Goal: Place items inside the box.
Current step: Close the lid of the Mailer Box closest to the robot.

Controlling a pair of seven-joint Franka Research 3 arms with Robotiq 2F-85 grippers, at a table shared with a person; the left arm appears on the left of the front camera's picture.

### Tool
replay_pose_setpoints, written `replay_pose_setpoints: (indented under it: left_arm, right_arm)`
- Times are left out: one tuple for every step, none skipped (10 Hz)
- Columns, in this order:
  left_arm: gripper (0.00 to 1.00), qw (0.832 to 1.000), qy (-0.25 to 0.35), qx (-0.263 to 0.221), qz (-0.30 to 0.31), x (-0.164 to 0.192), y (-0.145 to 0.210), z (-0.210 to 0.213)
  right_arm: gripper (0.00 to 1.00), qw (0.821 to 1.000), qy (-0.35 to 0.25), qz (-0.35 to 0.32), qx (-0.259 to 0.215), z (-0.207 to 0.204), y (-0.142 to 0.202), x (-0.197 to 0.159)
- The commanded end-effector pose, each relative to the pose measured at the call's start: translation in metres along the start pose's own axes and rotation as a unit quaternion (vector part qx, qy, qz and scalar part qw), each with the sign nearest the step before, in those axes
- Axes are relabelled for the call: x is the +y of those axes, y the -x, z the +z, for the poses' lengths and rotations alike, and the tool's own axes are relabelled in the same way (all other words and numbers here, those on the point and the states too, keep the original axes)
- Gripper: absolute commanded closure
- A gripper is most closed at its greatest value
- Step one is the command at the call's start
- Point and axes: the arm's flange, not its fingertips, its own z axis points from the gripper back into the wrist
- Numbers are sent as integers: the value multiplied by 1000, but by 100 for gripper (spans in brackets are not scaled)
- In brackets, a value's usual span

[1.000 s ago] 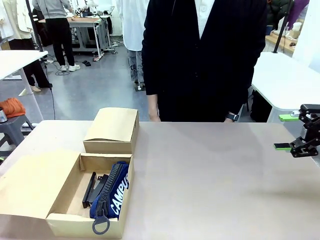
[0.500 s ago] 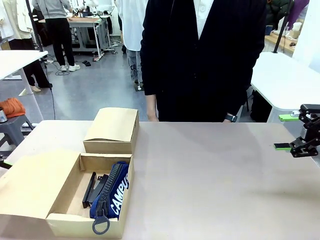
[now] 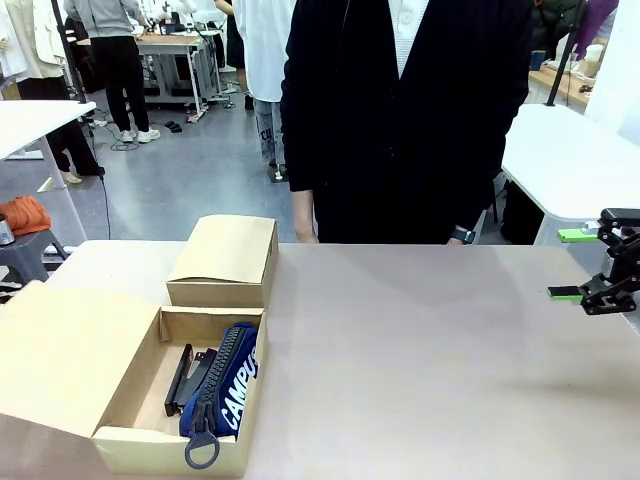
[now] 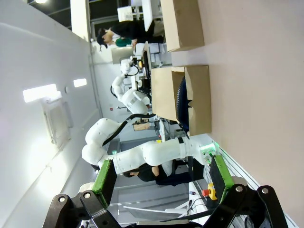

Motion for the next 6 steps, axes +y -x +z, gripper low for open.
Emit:
replay_pose_setpoints:
  left_arm:
    - [0, 998, 10, -53, -8, -1, 1, 9]
    - [0, 996, 16, -83, -5, -7, -7, 10]
    - [0, 994, 21, -109, -3, -16, -17, 7]
    - [0, 990, 36, -136, -3, -31, -31, -3]
    - [0, 989, 36, -143, -9, -44, -43, -18]
    - [0, 987, 49, -155, -7, -58, -56, -38]
  right_arm:
    - [0, 1000, -8, -10, -4, -2, 0, 6]
    - [0, 1000, -8, -10, -4, -2, 0, 6]
    - [0, 1000, -8, -10, -4, -2, 0, 6]
    - [0, 1000, -8, -10, -4, -2, 0, 6]
    - [0, 1000, -8, -10, -4, -2, 0, 6]
    - [0, 1000, -8, -10, -4, -2, 0, 6]
